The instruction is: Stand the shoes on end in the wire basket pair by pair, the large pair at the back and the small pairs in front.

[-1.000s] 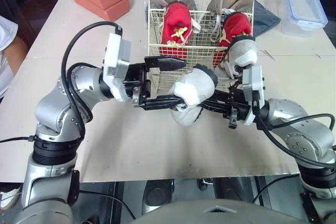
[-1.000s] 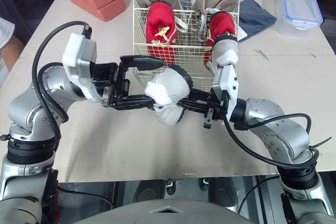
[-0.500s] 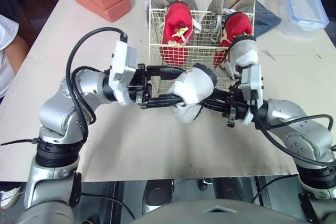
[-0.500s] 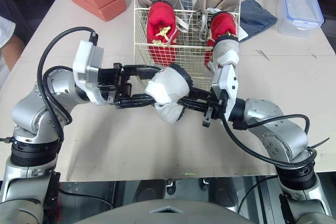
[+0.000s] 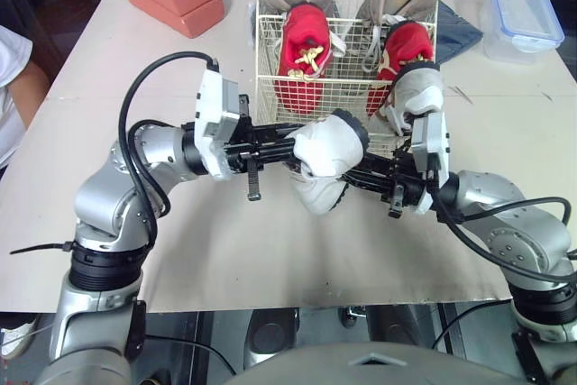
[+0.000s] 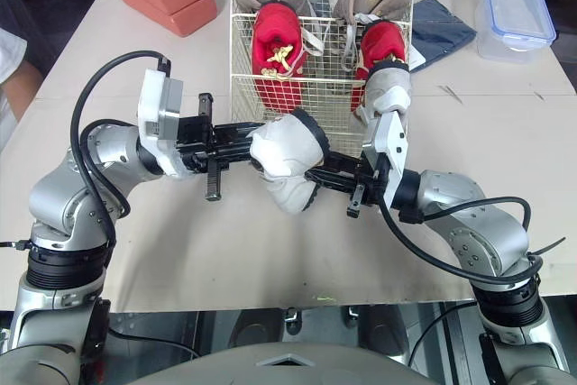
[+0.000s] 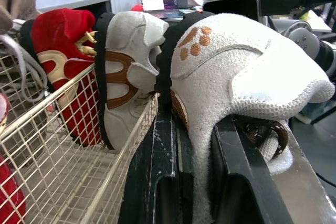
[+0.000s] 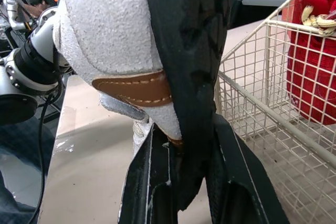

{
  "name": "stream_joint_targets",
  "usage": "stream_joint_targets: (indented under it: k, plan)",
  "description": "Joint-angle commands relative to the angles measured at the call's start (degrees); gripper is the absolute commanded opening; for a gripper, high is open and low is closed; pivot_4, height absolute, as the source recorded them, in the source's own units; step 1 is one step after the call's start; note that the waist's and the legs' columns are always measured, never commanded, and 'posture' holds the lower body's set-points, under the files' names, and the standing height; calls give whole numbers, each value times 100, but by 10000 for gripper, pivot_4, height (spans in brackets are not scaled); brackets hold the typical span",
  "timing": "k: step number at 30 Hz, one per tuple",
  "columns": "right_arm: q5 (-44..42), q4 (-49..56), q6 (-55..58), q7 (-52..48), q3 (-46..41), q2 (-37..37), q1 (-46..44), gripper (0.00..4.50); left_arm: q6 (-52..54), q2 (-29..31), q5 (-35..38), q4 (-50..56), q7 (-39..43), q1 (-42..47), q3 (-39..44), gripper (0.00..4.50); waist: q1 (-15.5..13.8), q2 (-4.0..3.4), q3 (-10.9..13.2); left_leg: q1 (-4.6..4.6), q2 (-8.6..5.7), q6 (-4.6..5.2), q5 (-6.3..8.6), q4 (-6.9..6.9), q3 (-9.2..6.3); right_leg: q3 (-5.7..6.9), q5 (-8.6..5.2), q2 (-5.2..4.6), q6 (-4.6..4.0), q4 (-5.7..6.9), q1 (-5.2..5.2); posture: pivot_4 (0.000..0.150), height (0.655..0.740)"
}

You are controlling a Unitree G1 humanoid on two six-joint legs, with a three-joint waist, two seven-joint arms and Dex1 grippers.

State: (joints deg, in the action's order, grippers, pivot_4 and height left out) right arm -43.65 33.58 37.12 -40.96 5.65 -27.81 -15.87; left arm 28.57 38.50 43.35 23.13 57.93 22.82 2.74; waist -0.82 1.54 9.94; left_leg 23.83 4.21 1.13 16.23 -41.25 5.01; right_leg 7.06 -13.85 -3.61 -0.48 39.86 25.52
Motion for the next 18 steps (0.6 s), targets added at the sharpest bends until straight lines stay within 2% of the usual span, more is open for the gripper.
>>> stream_joint_targets:
  k: [1, 6, 11, 16, 18]
  plan:
    - [-481, 403, 82, -96, -276, -118, -67, 21646, 201, -124, 377, 344, -585, -211, 511, 669, 2, 0, 0, -1, 1, 0, 0, 0, 0, -2, 0, 0, 0, 0, 0, 1500, 6860]
    - [-817, 732, 65, -13, -649, -354, 349, 44808, 303, -310, 851, 811, -1334, -689, 1177, 669, -9, 0, 0, 1, 2, 0, 0, 1, -3, 0, 0, -4, 0, 0, 0, 1500, 6860]
    - [-484, 887, -567, -50, -1150, -393, 1109, 44808, -99, -716, 664, 1072, -2199, -748, 1556, 669, -50, 1, -1, -1, -1, 2, 1, 0, -5, 3, -2, -8, 5, 0, -5, 1500, 6860]
    - [67, 869, -1463, -199, -1203, -173, 1556, 44808, -649, -1114, -78, 1066, -2859, -479, 1409, 669, -42, 3, -1, -5, -3, 2, 1, 0, -4, 2, -2, -5, 6, 1, -8, 1500, 6860]
    - [537, 755, -2095, -219, -1145, 37, 1662, 44808, -806, -1230, -440, 950, -3113, -367, 1298, 669, -31, 3, -2, -7, -2, 1, 1, 0, -3, 1, -2, -2, 6, 3, -7, 1500, 6860]
